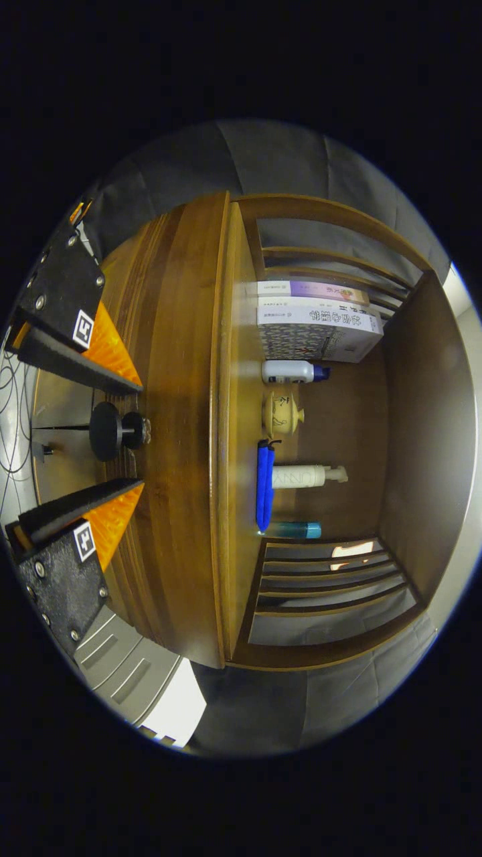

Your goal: Pull open the drawer, take out the items inside it, and place them on the countertop above the cabinet.

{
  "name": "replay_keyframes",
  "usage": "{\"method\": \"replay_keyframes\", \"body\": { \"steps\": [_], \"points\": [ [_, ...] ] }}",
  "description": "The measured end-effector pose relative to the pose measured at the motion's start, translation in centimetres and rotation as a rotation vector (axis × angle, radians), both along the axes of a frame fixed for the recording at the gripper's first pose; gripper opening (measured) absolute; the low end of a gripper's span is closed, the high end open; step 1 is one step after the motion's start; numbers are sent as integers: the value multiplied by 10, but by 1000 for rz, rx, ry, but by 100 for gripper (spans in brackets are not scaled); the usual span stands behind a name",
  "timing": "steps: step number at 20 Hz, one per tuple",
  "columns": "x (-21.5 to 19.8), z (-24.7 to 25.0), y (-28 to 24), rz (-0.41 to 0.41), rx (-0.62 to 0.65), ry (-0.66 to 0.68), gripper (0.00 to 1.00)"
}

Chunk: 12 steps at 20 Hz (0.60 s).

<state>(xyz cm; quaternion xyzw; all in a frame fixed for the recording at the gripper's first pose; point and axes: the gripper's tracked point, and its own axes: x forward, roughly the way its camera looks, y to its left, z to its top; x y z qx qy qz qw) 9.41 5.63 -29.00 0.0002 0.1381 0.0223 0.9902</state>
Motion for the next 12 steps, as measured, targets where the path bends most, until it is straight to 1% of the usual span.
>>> {"method": "replay_keyframes", "body": {
  "steps": [3,6,10,12],
  "points": [
    [0,-8,7,32,17,14,63],
    [2,-9,6,44,-1,-9,47],
    [0,-11,6,64,-15,-17,34],
    [-4,-12,5,67,-14,-10,33]
  ]
}}
